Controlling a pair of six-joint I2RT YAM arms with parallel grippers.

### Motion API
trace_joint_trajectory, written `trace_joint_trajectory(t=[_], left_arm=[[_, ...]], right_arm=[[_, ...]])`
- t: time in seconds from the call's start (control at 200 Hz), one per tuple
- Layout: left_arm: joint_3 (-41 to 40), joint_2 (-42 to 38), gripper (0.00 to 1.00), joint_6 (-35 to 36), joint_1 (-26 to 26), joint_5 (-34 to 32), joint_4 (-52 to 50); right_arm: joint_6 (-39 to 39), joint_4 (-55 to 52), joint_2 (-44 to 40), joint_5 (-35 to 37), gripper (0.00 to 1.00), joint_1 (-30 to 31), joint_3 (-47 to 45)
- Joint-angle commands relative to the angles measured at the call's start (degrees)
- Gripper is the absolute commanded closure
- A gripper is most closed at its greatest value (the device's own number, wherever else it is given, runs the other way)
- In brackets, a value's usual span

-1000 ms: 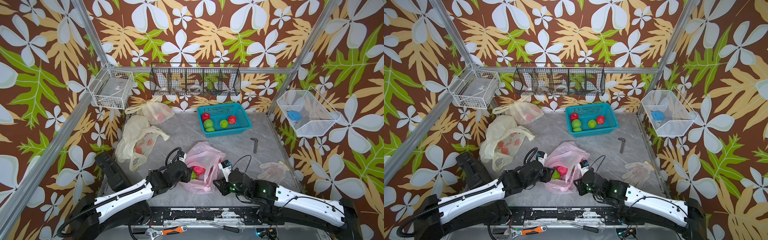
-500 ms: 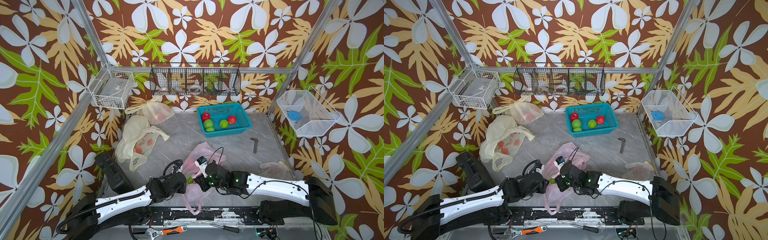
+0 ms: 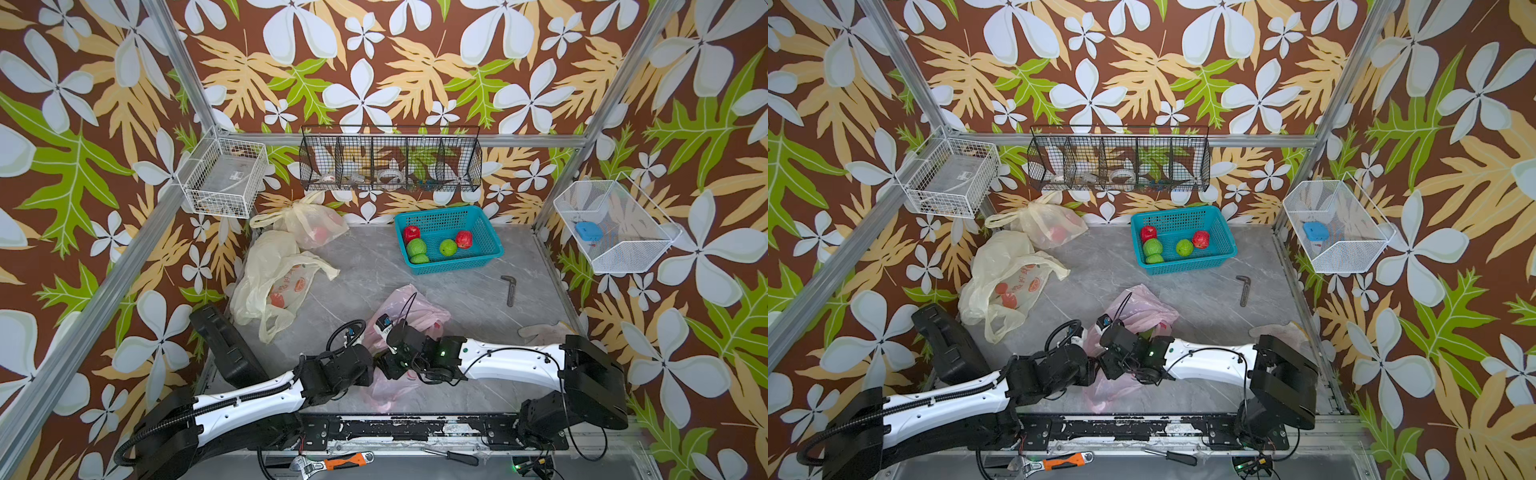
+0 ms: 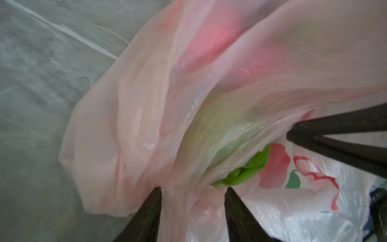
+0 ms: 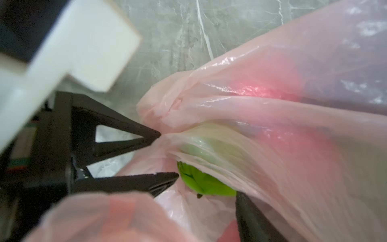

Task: Untie the knot of a plastic bag & take out the apple
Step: Pick up the apple from the plastic bag.

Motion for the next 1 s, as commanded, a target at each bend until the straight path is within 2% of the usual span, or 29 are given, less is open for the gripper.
trace_joint_trajectory(t=[0.0, 0.105, 0.155, 0.39, 0.455, 0.556, 0.721, 0.996], left_arm=[[-0.44, 0.71, 0.43, -1.72, -0.02, -0.08, 1.30], [-1.43, 1.56, 0.42, -2.27, 0.06, -0.06, 2.26], [-2.07, 1.67, 0.45, -2.57, 0.06, 0.36, 3.25], [-2.97, -0.53, 0.84, -2.40, 0.24, -0.04, 6.02], [-2.61, -1.48, 0.93, -2.09, 0.62, -0.51, 5.33], [-1.87, -2.66, 1.00, -1.50, 1.74, -0.85, 3.90], [2.24, -3.08, 1.00, 0.52, 3.75, -2.22, 1.50], [10.84, 2.36, 1.00, 4.51, 6.30, -3.85, 0.20]], right_arm=[[-4.73, -1.13, 2.76, 2.27, 0.29, 0.05, 2.15], [-7.24, -2.23, 5.72, 3.87, 0.27, 0.09, 3.87], [-8.07, -2.86, 6.99, 4.53, 0.27, 0.00, 4.72], [-10.64, 1.23, 10.37, 3.89, 0.28, -0.39, 4.55], [-11.02, 1.89, 10.78, 3.57, 0.33, -0.69, 4.34], [-11.87, 1.03, 10.16, 3.71, 0.44, -0.84, 4.45], [-12.49, -2.54, 5.33, 4.19, 0.57, -0.80, 5.00], [-12.92, -9.03, -4.14, 4.26, 0.58, -1.33, 4.88]])
